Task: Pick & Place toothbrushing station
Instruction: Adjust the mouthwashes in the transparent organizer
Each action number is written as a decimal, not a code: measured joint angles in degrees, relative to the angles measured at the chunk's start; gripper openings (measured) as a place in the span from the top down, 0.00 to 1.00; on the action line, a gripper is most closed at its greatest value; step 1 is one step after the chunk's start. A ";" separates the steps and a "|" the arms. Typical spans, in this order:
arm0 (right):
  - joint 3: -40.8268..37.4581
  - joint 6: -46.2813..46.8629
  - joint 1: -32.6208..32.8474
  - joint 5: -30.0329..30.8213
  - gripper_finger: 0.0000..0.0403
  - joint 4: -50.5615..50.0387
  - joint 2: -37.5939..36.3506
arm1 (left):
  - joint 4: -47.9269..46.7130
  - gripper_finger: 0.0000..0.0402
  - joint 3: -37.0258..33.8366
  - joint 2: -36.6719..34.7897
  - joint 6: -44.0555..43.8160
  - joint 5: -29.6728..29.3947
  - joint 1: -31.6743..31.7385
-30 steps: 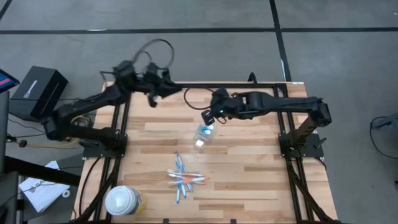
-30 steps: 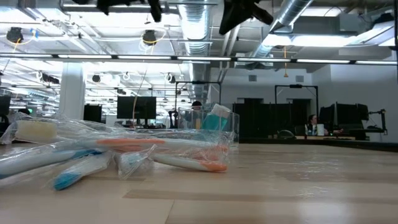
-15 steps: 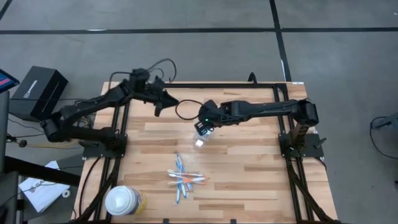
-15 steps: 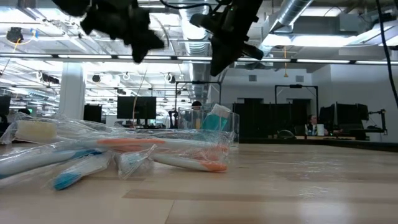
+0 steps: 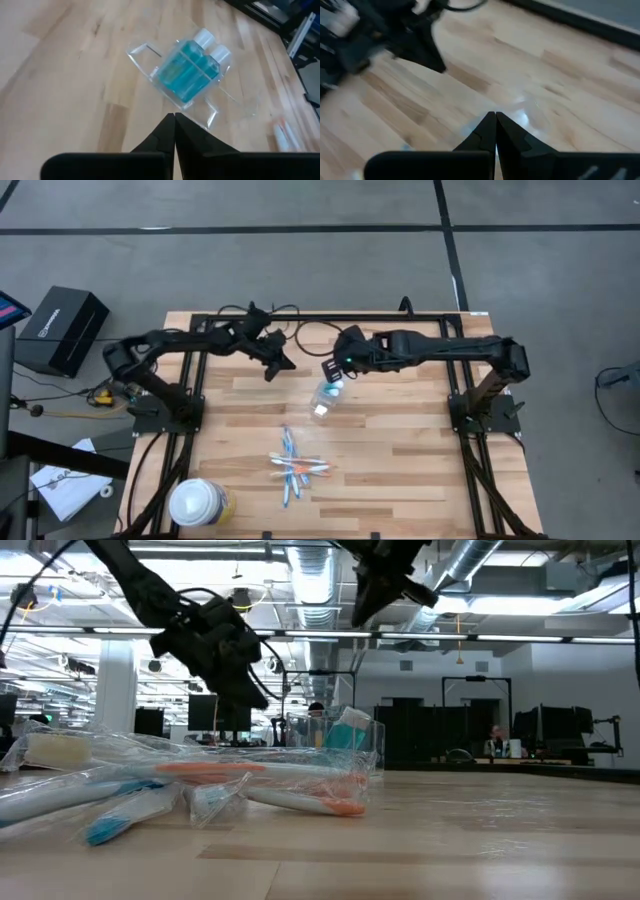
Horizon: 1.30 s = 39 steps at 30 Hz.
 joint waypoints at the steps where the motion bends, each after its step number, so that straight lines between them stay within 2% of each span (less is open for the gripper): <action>1: -0.04 0.26 -0.08 -0.77 1.00 -1.30 0.16 | 0.66 0.99 0.00 0.81 0.00 0.14 -0.51; 8: -4.24 2.94 0.99 -4.78 1.00 -0.87 1.85 | 6.12 1.00 0.01 5.51 -1.08 0.14 -4.54; 10: -5.00 3.51 1.24 -5.31 1.00 1.89 1.66 | 7.37 1.00 0.01 6.62 -1.66 -0.16 -5.28; 20: -5.33 2.83 1.16 -5.77 1.00 3.55 1.63 | 12.46 1.00 0.07 12.52 -4.37 -0.33 -7.14; 29: -5.33 2.47 1.14 -5.84 1.00 4.14 1.63 | 16.78 1.00 0.07 13.78 -5.15 -2.72 -9.35; 39: -5.33 1.98 1.14 -5.84 1.00 5.80 1.63 | 24.89 1.00 0.07 17.71 -13.37 -2.46 -11.21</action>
